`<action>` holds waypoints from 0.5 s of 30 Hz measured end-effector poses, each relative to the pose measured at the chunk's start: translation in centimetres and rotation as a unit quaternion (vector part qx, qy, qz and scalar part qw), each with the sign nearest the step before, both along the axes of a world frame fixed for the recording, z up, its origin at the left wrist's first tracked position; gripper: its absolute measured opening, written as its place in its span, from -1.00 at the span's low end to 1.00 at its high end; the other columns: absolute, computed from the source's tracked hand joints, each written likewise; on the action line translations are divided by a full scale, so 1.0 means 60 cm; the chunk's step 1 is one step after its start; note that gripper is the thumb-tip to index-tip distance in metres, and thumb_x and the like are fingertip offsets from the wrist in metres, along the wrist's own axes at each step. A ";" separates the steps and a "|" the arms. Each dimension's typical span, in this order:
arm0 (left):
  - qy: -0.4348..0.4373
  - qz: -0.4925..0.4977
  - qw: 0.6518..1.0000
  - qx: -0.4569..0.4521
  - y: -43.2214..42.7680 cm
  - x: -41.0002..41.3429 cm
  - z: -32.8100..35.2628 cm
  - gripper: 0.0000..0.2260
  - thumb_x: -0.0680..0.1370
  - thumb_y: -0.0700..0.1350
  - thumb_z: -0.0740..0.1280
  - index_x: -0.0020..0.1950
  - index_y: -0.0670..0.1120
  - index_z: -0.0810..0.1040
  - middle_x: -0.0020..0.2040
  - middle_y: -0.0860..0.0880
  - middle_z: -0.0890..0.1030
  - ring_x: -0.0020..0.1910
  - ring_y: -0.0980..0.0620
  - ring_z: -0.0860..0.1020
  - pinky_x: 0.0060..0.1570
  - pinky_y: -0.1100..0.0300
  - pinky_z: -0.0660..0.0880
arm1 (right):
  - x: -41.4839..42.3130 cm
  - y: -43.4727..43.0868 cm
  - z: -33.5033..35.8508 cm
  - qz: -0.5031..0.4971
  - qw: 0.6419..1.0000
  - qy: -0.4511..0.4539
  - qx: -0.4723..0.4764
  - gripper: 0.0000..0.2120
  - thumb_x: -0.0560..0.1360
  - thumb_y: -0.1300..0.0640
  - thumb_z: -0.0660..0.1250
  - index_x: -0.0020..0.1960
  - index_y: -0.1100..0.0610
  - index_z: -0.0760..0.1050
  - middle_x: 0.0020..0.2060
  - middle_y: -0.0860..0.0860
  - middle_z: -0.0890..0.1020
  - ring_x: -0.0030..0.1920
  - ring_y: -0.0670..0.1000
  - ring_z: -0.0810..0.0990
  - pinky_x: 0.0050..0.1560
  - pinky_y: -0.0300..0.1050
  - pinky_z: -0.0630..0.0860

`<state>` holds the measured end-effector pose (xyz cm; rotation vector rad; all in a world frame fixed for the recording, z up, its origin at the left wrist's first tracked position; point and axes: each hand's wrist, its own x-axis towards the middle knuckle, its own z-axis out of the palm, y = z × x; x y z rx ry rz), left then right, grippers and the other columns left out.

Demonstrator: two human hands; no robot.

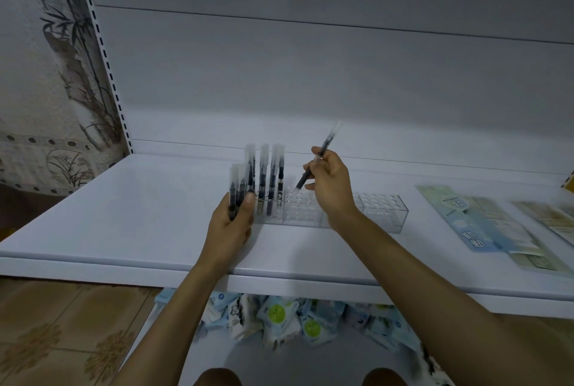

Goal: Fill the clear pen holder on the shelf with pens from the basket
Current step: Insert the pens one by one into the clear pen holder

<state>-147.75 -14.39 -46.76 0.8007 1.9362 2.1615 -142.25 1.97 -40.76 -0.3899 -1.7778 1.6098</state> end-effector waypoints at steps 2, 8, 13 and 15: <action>-0.017 0.002 1.000 0.004 0.001 0.000 0.002 -0.78 0.62 0.01 0.17 -0.13 -0.10 0.35 -0.43 0.04 0.37 -0.49 0.13 0.28 -0.52 0.30 0.26 | -0.008 -0.005 -0.001 0.004 1.000 -0.003 0.009 -0.77 0.63 0.27 0.08 0.23 0.13 0.41 -0.18 -0.03 0.51 -0.05 -0.05 0.51 -0.01 -0.11 0.51; -0.014 0.017 1.000 -0.014 -0.001 -0.002 0.002 -0.83 0.65 -0.06 0.16 -0.07 -0.13 0.37 -0.35 -0.04 0.46 -0.49 0.07 0.35 -0.52 0.28 0.32 | -0.037 -0.021 -0.002 -0.019 0.999 0.014 0.029 -0.76 0.58 0.30 0.20 0.24 0.15 0.38 0.02 0.12 0.62 0.00 -0.01 0.58 0.10 0.01 0.56; -0.004 0.023 1.000 -0.008 -0.001 -0.004 0.001 -0.85 0.65 -0.09 0.15 0.02 -0.16 0.43 -0.34 -0.04 0.56 -0.49 0.05 0.39 -0.50 0.26 0.37 | -0.045 -0.022 -0.019 -0.034 0.998 0.008 0.058 -0.80 0.56 0.32 0.21 0.11 0.09 0.44 -0.14 -0.07 0.55 -0.03 0.08 0.59 0.06 0.12 0.57; -0.006 0.020 1.000 0.002 0.000 -0.003 0.002 -0.86 0.65 -0.11 0.16 0.01 -0.15 0.44 -0.35 -0.03 0.56 -0.49 0.04 0.39 -0.50 0.27 0.37 | -0.045 -0.021 -0.027 -0.041 0.996 0.005 0.083 -0.78 0.56 0.33 0.22 0.15 0.12 0.47 -0.18 -0.10 0.52 -0.05 0.10 0.60 0.03 0.12 0.58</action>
